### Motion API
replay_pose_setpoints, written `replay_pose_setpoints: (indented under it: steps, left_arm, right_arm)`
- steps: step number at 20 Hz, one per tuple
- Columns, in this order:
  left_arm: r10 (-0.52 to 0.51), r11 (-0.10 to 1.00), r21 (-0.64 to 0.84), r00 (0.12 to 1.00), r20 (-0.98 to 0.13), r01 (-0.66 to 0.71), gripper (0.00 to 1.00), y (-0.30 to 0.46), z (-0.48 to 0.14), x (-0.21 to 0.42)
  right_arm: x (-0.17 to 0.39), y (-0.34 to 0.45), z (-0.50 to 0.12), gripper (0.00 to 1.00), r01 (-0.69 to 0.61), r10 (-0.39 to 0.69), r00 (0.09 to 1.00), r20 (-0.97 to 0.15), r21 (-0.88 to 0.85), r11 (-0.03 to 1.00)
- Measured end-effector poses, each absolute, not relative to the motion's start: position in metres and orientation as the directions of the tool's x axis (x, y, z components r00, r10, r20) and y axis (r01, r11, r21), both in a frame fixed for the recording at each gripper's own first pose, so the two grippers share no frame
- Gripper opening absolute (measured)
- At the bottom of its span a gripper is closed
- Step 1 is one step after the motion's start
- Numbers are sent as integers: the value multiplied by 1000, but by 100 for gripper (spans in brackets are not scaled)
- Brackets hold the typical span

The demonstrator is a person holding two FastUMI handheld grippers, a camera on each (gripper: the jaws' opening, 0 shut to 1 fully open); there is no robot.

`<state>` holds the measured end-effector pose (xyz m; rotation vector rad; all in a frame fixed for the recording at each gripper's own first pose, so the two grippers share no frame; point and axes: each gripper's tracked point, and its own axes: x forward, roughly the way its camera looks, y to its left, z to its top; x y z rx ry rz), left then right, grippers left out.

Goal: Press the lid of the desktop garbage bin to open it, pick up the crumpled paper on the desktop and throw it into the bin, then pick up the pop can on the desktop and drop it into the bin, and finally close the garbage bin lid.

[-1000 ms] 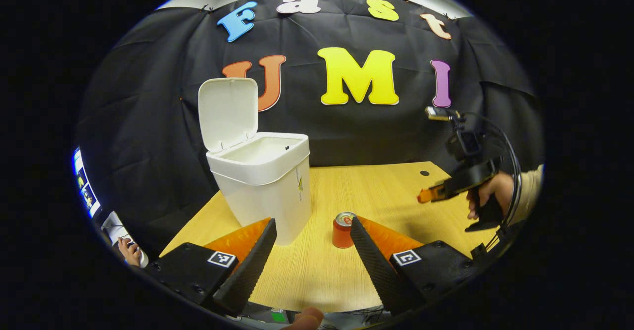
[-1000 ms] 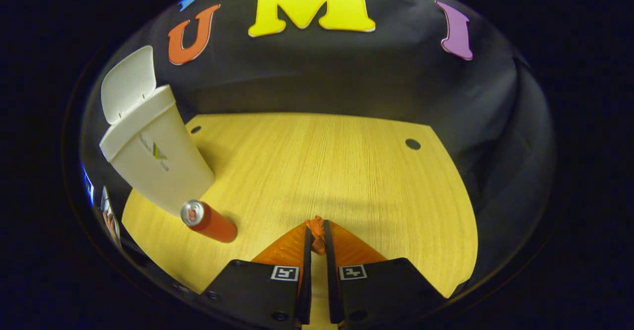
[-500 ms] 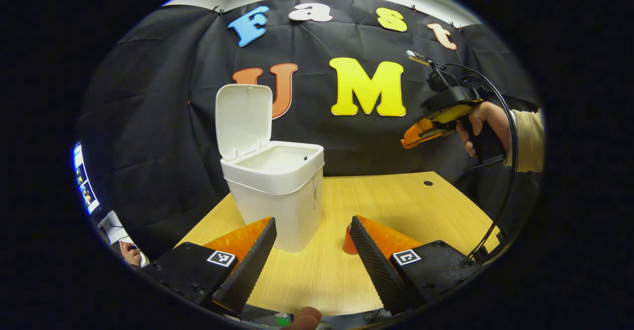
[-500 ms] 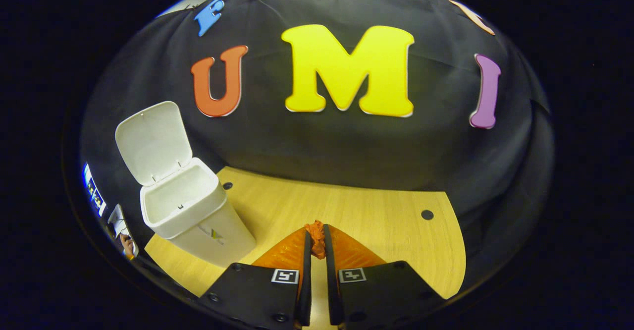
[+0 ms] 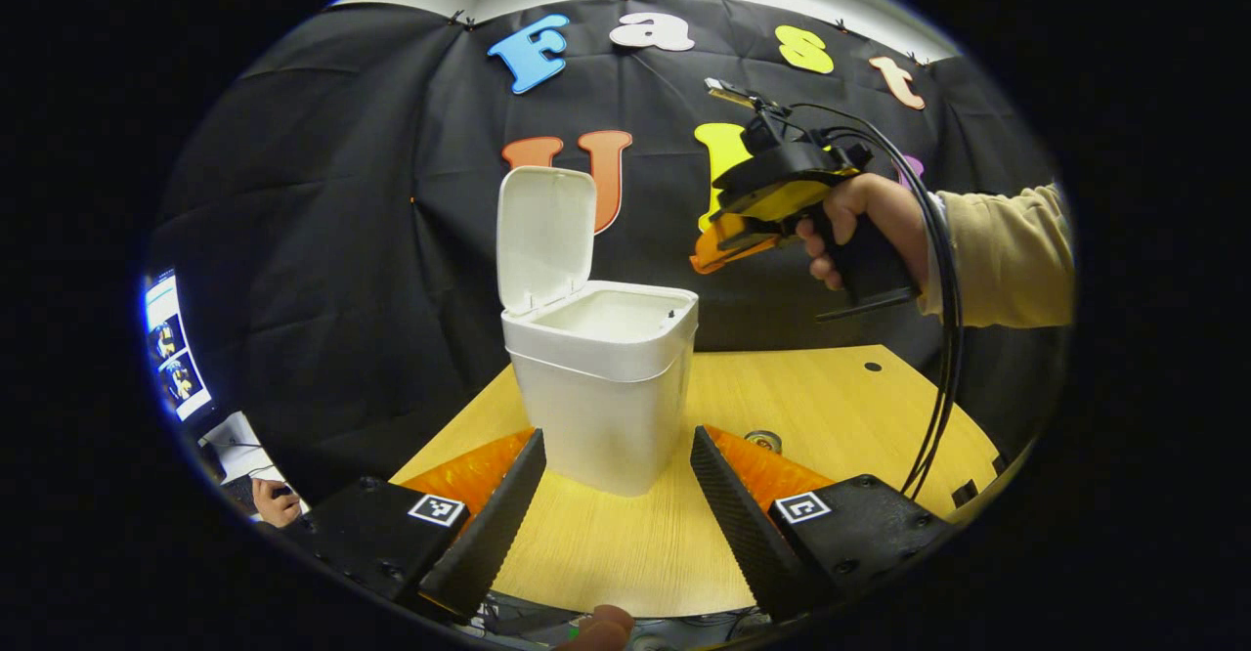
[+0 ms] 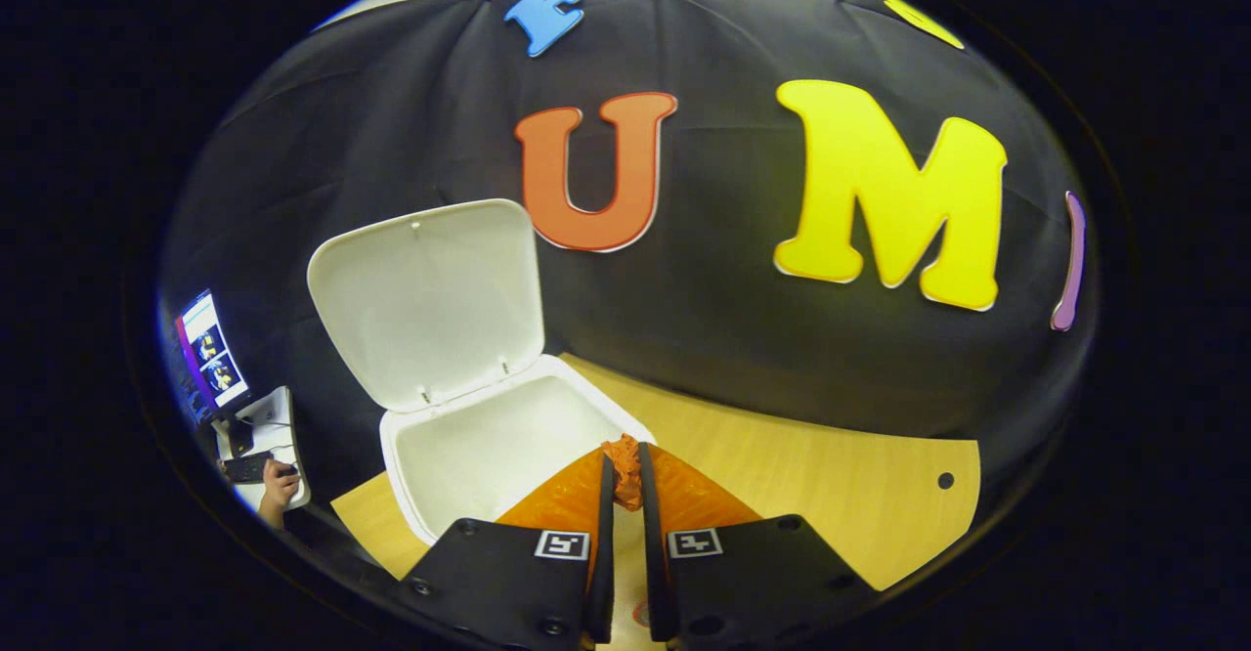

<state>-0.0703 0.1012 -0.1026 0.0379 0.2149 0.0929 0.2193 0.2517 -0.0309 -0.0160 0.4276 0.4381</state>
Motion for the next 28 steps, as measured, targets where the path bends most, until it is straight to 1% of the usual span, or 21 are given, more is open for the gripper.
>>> replay_pose_setpoints:
  steps: [1, 2, 6, 7, 8, 9, 10, 11, 12, 14, 15, 16, 17, 18, 19, 20, 21, 24, 28]
  left_arm:
    - [95, 995, 47, 972, -214, -87, 99, 105, -104, -71]
    - [96, 995, 52, 972, -215, -87, 99, 107, -104, -73]
    - [102, 993, 81, 965, -243, -85, 99, 116, -119, -80]
    - [105, 992, 88, 963, -246, -86, 99, 120, -123, -83]
    - [106, 992, 88, 962, -250, -86, 99, 121, -126, -86]
    - [105, 993, 84, 961, -258, -86, 99, 120, -128, -86]
    - [104, 993, 78, 959, -263, -86, 99, 120, -130, -86]
    - [101, 994, 74, 959, -265, -84, 99, 120, -131, -87]
    - [97, 994, 73, 958, -269, -80, 99, 119, -133, -87]
    - [93, 994, 80, 960, -265, -74, 99, 118, -133, -85]
    - [87, 995, 77, 961, -263, -69, 99, 116, -134, -83]
    - [80, 995, 74, 961, -264, -62, 99, 114, -134, -81]
    - [72, 996, 75, 962, -263, -54, 99, 111, -135, -79]
    - [66, 996, 81, 962, -266, -46, 99, 109, -136, -76]
    - [60, 996, 86, 962, -267, -38, 99, 106, -138, -73]
    - [46, 996, 84, 962, -268, -25, 99, 101, -140, -68]
    - [31, 997, 81, 962, -270, -9, 99, 94, -143, -64]
    - [-9, 998, 61, 961, -276, 26, 99, 76, -152, -48]
    - [-54, 995, 63, 958, -280, 75, 99, 46, -168, -21]
  right_arm:
    - [218, 269, -35, 14, -436, 429, 805, -410, 82, 896]
    - [217, 285, -38, 20, -455, 447, 794, -413, 85, 886]
    - [218, 314, -60, 20, -471, 453, 773, -443, 75, 879]
    - [217, 319, -66, 22, -475, 458, 765, -453, 85, 876]
    - [218, 321, -71, 35, -470, 451, 763, -462, 83, 879]
    - [217, 320, -76, 32, -469, 451, 761, -467, 87, 879]
    - [216, 321, -77, 34, -467, 454, 756, -471, 97, 879]
    - [217, 320, -79, 40, -459, 450, 759, -471, 103, 882]
    - [216, 320, -78, 59, -459, 456, 756, -469, 116, 881]
    - [214, 317, -70, 78, -456, 470, 757, -455, 147, 878]
    - [210, 314, -64, 82, -456, 479, 759, -442, 165, 875]
    - [207, 310, -55, 88, -460, 491, 760, -425, 181, 869]
    - [200, 304, -44, 90, -470, 505, 762, -405, 191, 862]
    - [196, 293, -31, 89, -465, 498, 779, -381, 182, 866]
    - [191, 282, -18, 92, -462, 497, 795, -349, 182, 868]
    - [184, 270, -6, 97, -458, 492, 807, -326, 180, 871]
    - [177, 256, 3, 97, -456, 490, 816, -306, 178, 872]
    - [159, 201, 26, 97, -410, 436, 863, -256, 152, 900]
    - [140, 106, 23, 97, -281, 298, 926, -231, 106, 954]
